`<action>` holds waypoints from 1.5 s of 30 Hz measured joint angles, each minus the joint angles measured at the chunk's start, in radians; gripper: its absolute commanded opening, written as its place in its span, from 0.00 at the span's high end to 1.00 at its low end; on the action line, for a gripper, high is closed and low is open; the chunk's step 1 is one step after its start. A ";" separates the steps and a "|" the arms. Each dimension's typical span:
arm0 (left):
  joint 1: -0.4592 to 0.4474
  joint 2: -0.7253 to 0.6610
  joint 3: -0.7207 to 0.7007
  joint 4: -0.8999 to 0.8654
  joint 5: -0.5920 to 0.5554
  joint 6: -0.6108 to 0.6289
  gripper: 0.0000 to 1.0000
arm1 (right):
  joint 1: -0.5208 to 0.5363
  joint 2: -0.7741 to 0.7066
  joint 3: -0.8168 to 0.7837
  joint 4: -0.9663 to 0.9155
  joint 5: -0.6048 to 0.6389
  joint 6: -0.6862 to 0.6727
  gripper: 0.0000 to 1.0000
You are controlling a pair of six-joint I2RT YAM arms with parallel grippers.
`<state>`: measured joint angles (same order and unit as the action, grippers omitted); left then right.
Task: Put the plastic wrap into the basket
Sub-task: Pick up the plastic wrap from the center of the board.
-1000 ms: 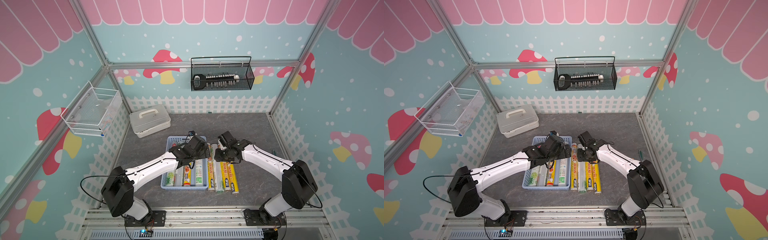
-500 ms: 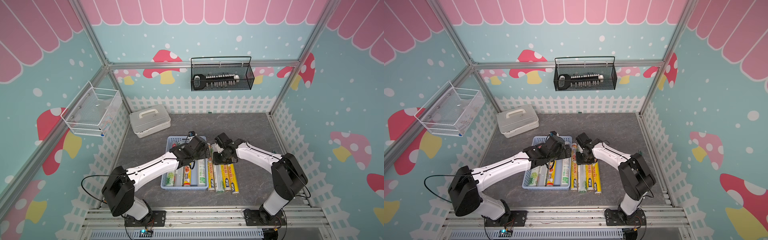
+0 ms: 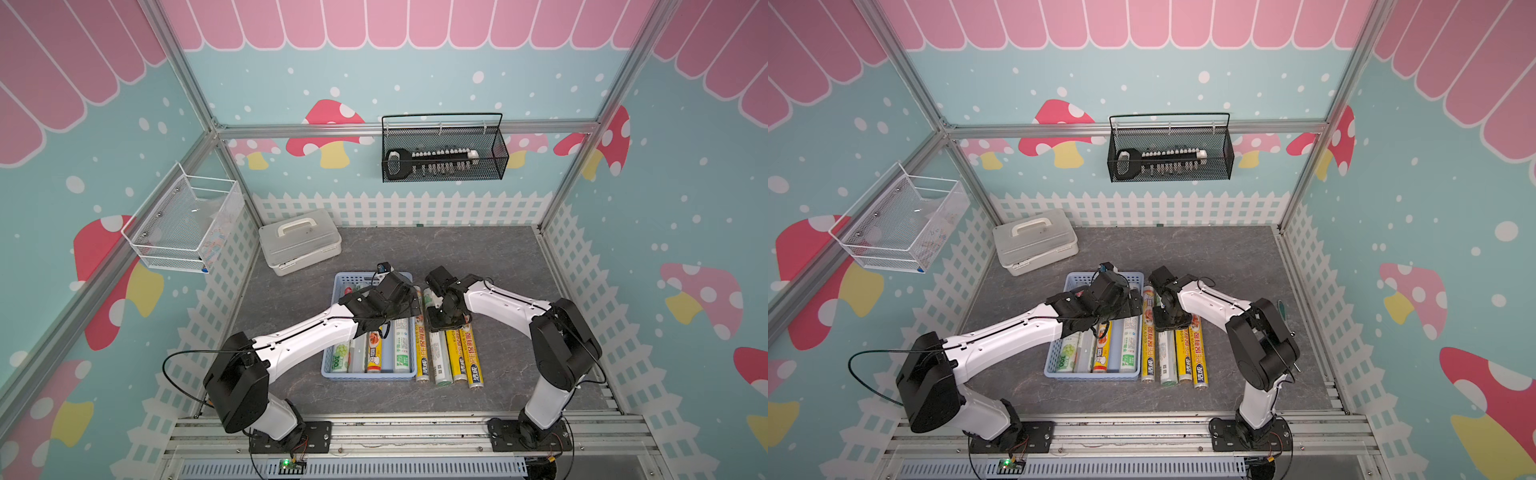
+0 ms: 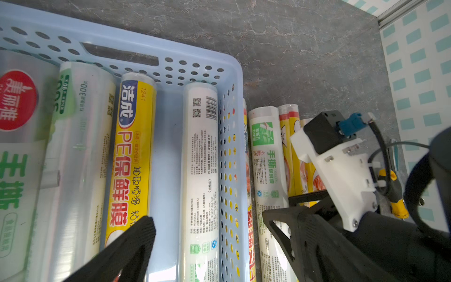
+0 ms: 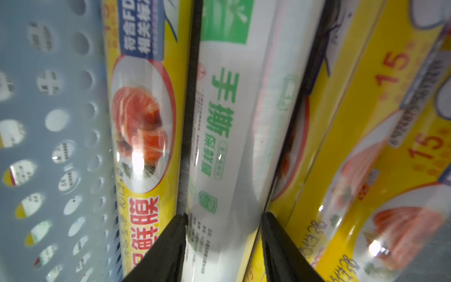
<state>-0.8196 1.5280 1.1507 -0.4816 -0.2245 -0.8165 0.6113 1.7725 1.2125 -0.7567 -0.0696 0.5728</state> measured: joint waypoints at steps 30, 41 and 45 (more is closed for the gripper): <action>0.000 -0.002 0.000 0.000 -0.013 -0.006 0.01 | 0.011 0.084 0.051 -0.013 0.002 -0.018 0.42; 0.000 -0.046 -0.002 0.000 -0.051 -0.011 0.01 | 0.011 0.101 0.034 0.024 0.018 -0.001 0.41; 0.000 -0.046 -0.005 0.000 -0.052 -0.014 0.01 | 0.012 0.124 0.036 0.032 0.029 0.005 0.40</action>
<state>-0.8200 1.4822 1.1458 -0.4812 -0.2764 -0.8310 0.6231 1.8969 1.2488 -0.7242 -0.0410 0.5774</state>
